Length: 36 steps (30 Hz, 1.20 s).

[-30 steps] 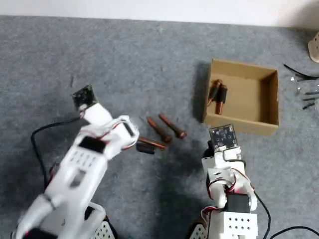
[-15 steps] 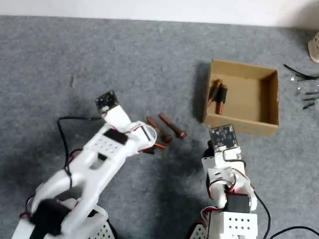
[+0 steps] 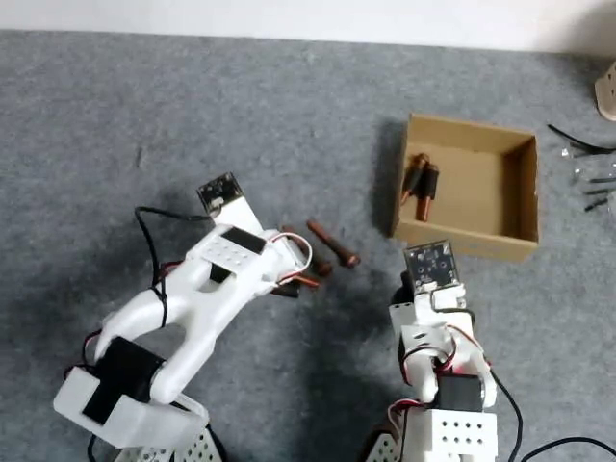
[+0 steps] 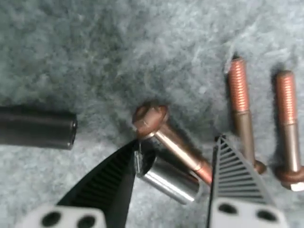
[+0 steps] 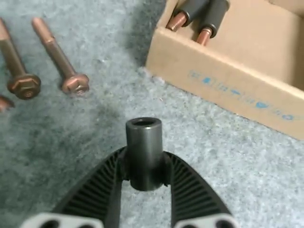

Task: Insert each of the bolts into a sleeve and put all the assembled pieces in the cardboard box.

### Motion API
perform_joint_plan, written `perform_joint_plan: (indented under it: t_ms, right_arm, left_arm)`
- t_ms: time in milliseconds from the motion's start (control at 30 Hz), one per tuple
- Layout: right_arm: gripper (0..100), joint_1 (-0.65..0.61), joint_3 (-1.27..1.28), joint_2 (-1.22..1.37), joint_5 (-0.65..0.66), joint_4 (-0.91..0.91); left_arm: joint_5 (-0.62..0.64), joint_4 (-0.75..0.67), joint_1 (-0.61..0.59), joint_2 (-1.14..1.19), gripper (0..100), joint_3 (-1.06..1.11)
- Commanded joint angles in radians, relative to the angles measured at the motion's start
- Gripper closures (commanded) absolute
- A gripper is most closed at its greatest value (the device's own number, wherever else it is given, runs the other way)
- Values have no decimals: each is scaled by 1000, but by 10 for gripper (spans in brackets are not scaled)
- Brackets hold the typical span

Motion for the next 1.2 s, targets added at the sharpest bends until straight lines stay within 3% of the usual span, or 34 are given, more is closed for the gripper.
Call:
perform_joint_plan:
  t_ms: [0, 367, 600, 967, 1067, 1167]
  right_arm:
    - [995, 7, -7, -15, 11, -5]
    - [995, 7, -7, -15, 11, -5]
    - [995, 8, -7, -15, 11, -5]
    - [995, 10, -7, -15, 11, -5]
    - [995, 10, -7, -15, 11, -5]
    - [995, 10, -7, -15, 11, -5]
  left_arm:
    - [6, 9, -1, -2, 766, -42]
    - [6, 9, -42, 45, 771, -48]
    - [6, 109, -44, 151, 923, -165]
    - [3, 118, -65, 171, 931, -177]
    - [-5, 118, -74, 165, 998, -179]
    - [-91, 121, -71, 162, 997, -179]
